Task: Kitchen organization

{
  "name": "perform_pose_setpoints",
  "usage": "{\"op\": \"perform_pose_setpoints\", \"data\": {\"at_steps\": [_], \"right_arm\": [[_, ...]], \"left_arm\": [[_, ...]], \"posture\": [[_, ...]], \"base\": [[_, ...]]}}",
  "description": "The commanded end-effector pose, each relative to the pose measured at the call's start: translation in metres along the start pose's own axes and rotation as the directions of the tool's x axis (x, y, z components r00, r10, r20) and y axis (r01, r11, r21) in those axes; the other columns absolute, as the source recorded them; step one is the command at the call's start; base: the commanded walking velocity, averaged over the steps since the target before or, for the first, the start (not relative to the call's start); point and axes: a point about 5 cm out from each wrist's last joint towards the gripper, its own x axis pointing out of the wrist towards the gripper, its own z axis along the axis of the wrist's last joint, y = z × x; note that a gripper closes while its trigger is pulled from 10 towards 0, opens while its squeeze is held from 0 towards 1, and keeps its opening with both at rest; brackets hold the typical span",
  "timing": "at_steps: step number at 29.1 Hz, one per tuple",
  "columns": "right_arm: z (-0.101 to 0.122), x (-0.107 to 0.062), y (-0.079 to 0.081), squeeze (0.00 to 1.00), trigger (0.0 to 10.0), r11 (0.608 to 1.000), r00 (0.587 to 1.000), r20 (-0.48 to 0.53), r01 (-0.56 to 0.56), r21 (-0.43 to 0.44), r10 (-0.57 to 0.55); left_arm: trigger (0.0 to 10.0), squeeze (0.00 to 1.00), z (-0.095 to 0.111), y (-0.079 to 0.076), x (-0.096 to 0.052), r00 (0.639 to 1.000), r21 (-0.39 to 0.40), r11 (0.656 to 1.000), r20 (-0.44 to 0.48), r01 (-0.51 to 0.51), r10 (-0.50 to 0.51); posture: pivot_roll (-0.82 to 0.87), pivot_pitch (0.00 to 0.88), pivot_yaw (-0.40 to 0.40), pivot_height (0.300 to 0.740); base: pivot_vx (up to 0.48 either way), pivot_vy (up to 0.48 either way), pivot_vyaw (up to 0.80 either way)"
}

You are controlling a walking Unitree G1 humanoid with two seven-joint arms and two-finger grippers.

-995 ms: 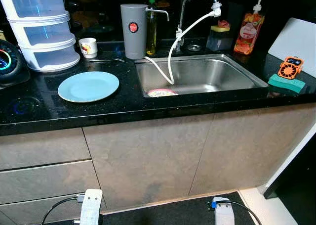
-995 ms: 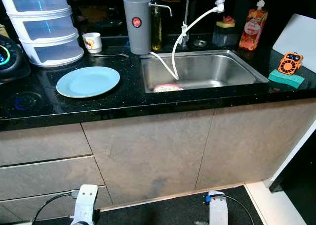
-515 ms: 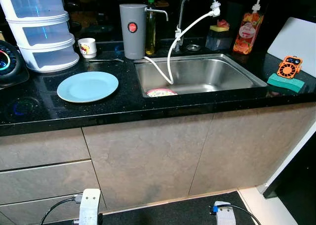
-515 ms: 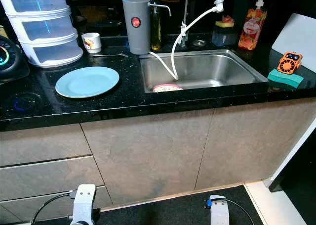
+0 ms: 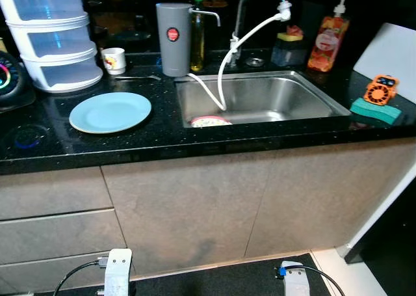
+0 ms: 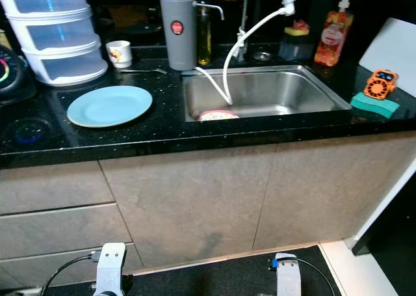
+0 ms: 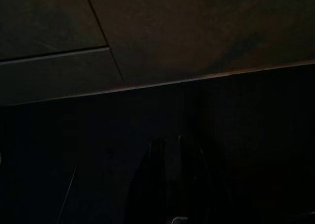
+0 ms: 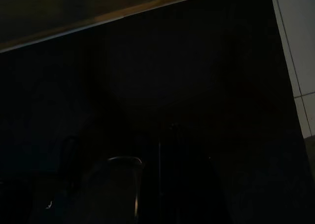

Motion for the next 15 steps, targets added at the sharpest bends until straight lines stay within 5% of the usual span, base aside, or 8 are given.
{"op": "perform_pose_setpoints", "data": {"at_steps": [1, 7, 15], "right_arm": [[-0.0028, -0.0003, 0.0011, 0.0, 10.0, 1.0, 1.0, -0.009, -0.006, -0.002, 0.006], [-0.002, -0.0001, 0.0012, 0.0, 10.0, 1.0, 1.0, -0.007, -0.006, 0.004, 0.006], [-0.0012, 0.0, 0.0017, 0.0, 10.0, 1.0, 1.0, -0.005, -0.009, 0.005, 0.009]], "left_arm": [[10.0, 0.0, -0.0035, 0.0007, -0.0016, 1.0, -0.004, 1.0, 0.002, -0.003, 0.003], [10.0, 0.0, -0.0002, -0.0015, -0.0005, 1.0, 0.042, 0.999, 0.007, 0.02, -0.021], [10.0, 0.0, -0.0001, -0.0024, -0.0001, 1.0, 0.037, 0.999, 0.004, 0.015, -0.015]], "posture": [[-0.04, 0.043, -0.013, 0.74], [-0.04, 0.044, -0.016, 0.74], [-0.04, 0.05, -0.016, 0.74]], "base": [[0.0, 0.0, 0.0], [0.0, 0.0, 0.0], [0.0, -0.452, 0.0]]}}
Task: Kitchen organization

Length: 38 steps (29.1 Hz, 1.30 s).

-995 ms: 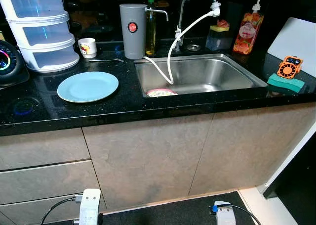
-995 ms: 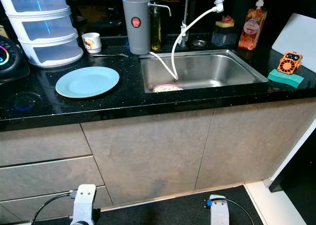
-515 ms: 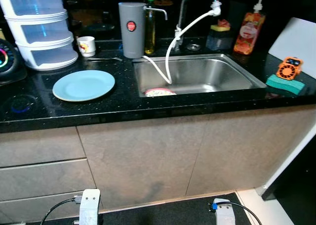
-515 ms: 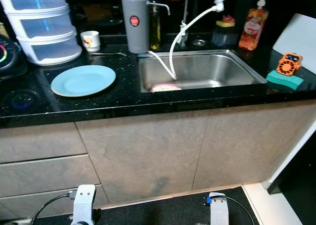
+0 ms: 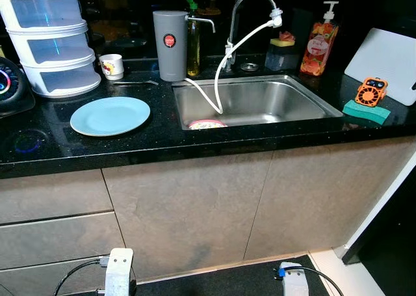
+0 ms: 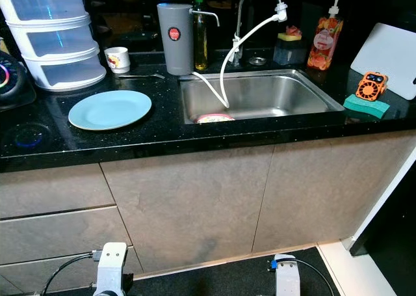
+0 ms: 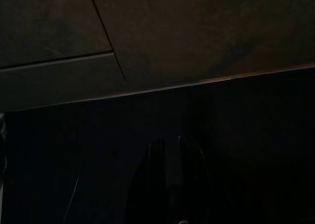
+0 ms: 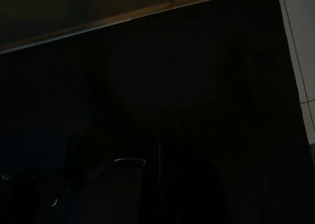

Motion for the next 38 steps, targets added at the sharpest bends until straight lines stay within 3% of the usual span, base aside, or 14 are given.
{"op": "perform_pose_setpoints", "data": {"at_steps": [1, 12, 17, 25, 38], "right_arm": [[-0.0004, 0.0, -0.0012, 0.0, 10.0, 1.0, 1.0, -0.003, 0.004, 0.0, -0.004], [0.0009, 0.0002, -0.0021, 0.0, 10.0, 1.0, 1.0, -0.002, 0.004, -0.008, -0.004], [0.0013, 0.0003, -0.0019, 0.0, 10.0, 1.0, 1.0, -0.001, 0.002, -0.01, -0.002], [0.0015, 0.0004, -0.0011, 0.0, 10.0, 1.0, 1.0, -0.001, 0.001, -0.013, -0.001], [0.0015, 0.0005, 0.0015, 0.0, 10.0, 1.0, 1.0, 0.0, -0.004, -0.01, 0.004]], "left_arm": [[10.0, 0.0, -0.0018, 0.0002, -0.0003, 1.0, -0.03, 0.999, -0.006, -0.012, 0.012], [10.0, 0.0, -0.0013, 0.0003, -0.0002, 1.0, -0.071, 0.997, -0.001, -0.022, 0.022], [10.0, 0.0, -0.0021, -0.0004, -0.0003, 1.0, -0.092, 0.996, -0.004, -0.017, 0.017], [10.0, 0.0, -0.0012, 0.0002, -0.0004, 1.0, -0.084, 0.996, 0.005, -0.017, 0.018], [10.0, 0.0, 0.0009, 0.0007, -0.0005, 1.0, -0.06, 0.998, 0.021, -0.011, 0.012]], "posture": [[-0.04, 0.05, -0.016, 0.74], [-0.04, 0.055, -0.021, 0.74], [-0.04, 0.056, -0.022, 0.74], [-0.04, 0.058, -0.024, 0.74], [-0.04, 0.058, -0.022, 0.74]], "base": [[0.0, 0.0, 0.0], [0.0, 0.0, 0.0], [0.0, 0.345, 0.0], [0.0, 0.424, 0.0], [0.0, 0.0, 0.0]]}}
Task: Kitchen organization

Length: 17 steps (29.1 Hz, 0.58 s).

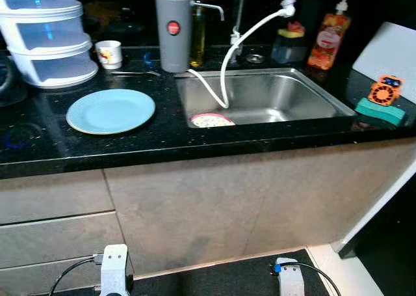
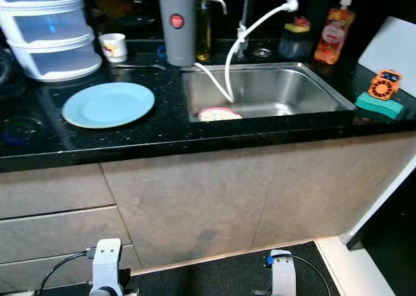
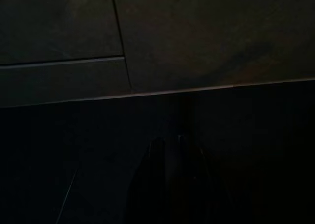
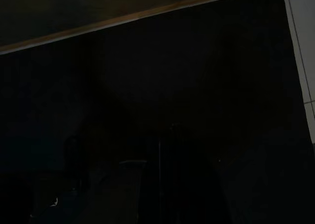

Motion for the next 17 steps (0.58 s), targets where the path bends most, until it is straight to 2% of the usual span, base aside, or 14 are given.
{"op": "perform_pose_setpoints", "data": {"at_steps": [1, 17], "right_arm": [[-0.0056, -0.001, -0.002, 0.0, 10.0, 1.0, 1.0, -0.018, 0.007, 0.001, -0.007], [0.0037, 0.0003, -0.0023, 0.0, 10.0, 1.0, 1.0, 0.017, 0.009, 0.029, -0.01]], "left_arm": [[10.0, 0.0, -0.005, -0.0019, -0.0016, 1.0, 0.005, 1.0, -0.011, 0.005, -0.005], [10.0, 0.0, -0.0028, -0.0051, 0.0, 0.999, 0.04, 0.998, -0.021, 0.037, -0.037]], "posture": [[-0.04, 0.058, -0.022, 0.74], [-0.04, 0.052, 0.007, 0.74]], "base": [[0.0, 0.0, 0.0], [0.0, 0.0, 0.0]]}}
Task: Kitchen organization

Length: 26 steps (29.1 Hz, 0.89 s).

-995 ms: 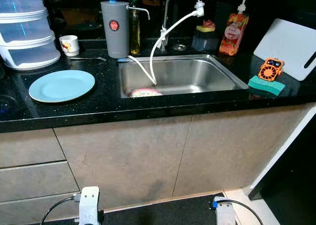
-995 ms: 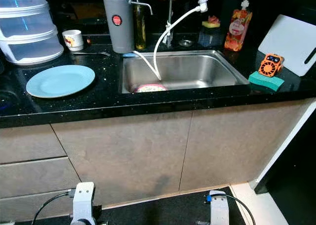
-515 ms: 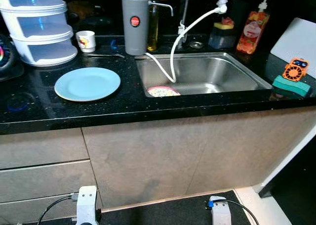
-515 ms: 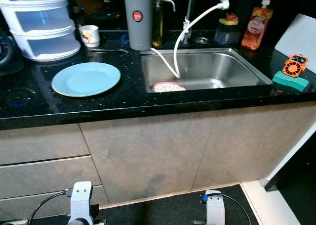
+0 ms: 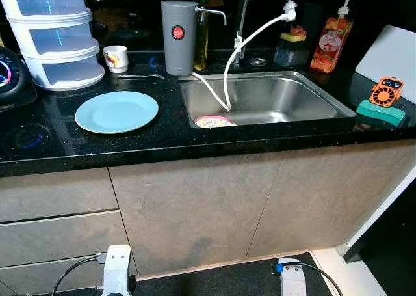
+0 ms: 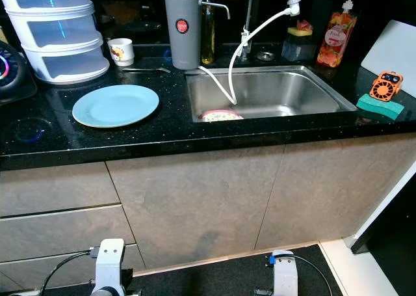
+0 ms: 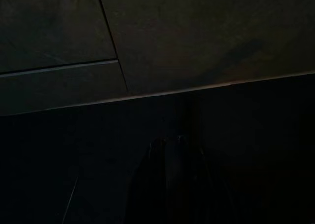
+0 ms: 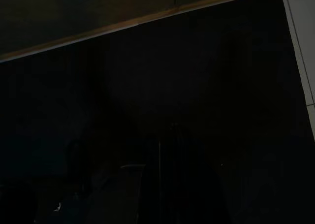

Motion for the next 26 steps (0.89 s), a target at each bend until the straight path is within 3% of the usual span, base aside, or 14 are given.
{"op": "perform_pose_setpoints", "data": {"at_steps": [1, 8, 13, 18, 22, 26], "right_arm": [[0.003, 0.0, 0.0, 0.0, 10.0, 1.0, 1.0, 0.009, -0.003, 0.007, 0.003], [0.026, 0.003, 0.012, 0.0, 10.0, 0.993, 0.99, 0.073, -0.117, -0.009, 0.117], [0.044, 0.004, 0.001, 0.0, 10.0, 0.989, 0.985, 0.129, -0.125, 0.077, 0.115], [0.036, 0.004, -0.006, 0.0, 10.0, 0.999, 0.995, 0.094, -0.046, 0.024, 0.044], [0.026, 0.003, 0.001, 0.0, 10.0, 0.994, 0.997, 0.08, -0.026, 0.103, 0.018], [0.012, 0.002, 0.009, 0.0, 10.0, 0.998, 0.999, 0.037, -0.041, 0.051, 0.039]], "left_arm": [[10.0, 0.0, -0.003, -0.003, 0.0, 1.0, 0.006, 1.0, -0.022, 0.013, -0.012], [10.0, 0.0, -0.001, -0.006, 0.001, 0.999, 0.037, 0.999, -0.021, 0.036, -0.035], [10.0, 0.0, 0.003, -0.003, 0.002, 0.999, 0.037, 0.999, -0.012, 0.034, -0.034], [10.0, 0.0, -0.001, -0.004, 0.002, 0.999, 0.054, 0.998, -0.037, 0.035, -0.033], [10.0, 0.0, -0.006, -0.002, 0.0, 0.998, 0.04, 0.999, -0.053, 0.023, -0.021], [10.0, 0.0, -0.01, -0.002, -0.001, 0.998, 0.024, 1.0, -0.067, 0.013, -0.011]], "posture": [[-0.04, 0.056, 0.013, 0.74], [-0.04, 0.053, 0.025, 0.74], [-0.04, 0.036, 0.042, 0.74], [-0.04, 0.028, 0.052, 0.74], [-0.04, 0.026, 0.051, 0.74], [-0.04, 0.026, 0.048, 0.74]], "base": [[0.0, 0.0, 0.0], [0.0, 0.0, 0.0], [0.0, 0.0, 0.0], [0.0, 0.0, 0.0], [0.0, 0.0, 0.0], [0.0, 0.0, 0.0]]}}
